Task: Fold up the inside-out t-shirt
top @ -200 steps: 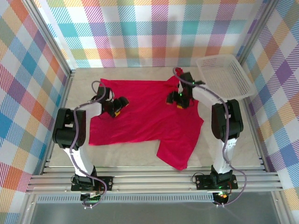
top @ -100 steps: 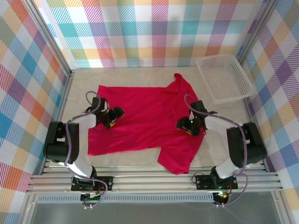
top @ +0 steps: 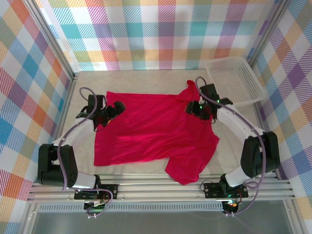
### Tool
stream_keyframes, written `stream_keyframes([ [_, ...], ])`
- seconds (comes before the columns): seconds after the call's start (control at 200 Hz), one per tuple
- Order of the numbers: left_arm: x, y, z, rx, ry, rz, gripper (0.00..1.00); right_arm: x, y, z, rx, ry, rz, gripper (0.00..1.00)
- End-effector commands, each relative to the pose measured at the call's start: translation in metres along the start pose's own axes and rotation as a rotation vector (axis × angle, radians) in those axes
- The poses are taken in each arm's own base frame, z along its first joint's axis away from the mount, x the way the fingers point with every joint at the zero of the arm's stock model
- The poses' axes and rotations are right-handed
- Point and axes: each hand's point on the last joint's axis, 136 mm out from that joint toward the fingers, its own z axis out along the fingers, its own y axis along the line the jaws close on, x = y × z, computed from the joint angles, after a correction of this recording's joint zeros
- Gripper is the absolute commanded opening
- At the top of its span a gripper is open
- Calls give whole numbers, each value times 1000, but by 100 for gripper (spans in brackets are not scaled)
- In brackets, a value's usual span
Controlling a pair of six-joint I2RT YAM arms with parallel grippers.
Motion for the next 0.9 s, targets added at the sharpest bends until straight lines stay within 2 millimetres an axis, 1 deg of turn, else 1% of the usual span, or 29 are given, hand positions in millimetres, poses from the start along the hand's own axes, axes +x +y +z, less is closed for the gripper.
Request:
stream_keyframes([
  [0.0,-11,-3,-6,18,-34,15,100,-25,-5,33,81,-19,-15,49],
  [0.055,-11,-5,-5,28,-38,19,100,-42,2,48,88,-23,-17,48],
  [0.07,-11,-4,-5,28,-38,19,100,-44,0,55,103,-16,-15,48],
  [0.145,-12,-4,-4,26,-40,32,100,-62,3,75,145,3,-12,47],
  [0.23,-13,-3,-5,10,-35,52,100,-74,2,94,195,26,-11,42],
  [0.315,-14,-1,-5,3,-29,61,99,-83,2,107,213,25,-22,40],
  [0.435,-15,-2,-7,6,-31,65,99,-93,0,112,251,19,-40,41],
  [0.52,-16,-1,-6,4,-31,60,98,-95,-3,115,265,22,-43,44],
  [0.565,-17,-1,-6,5,-31,58,98,-94,-5,116,269,25,-38,48],
  [0.62,-17,-1,-5,5,-29,54,98,-93,-8,117,274,30,-30,54],
  [0.68,-18,0,-4,4,-29,50,99,-92,-11,119,275,31,-25,57],
  [0.775,-18,0,-2,7,-24,44,99,-89,-13,124,270,39,-16,57],
  [0.895,-18,1,-1,8,-21,41,98,-91,-13,129,262,39,-10,57],
])
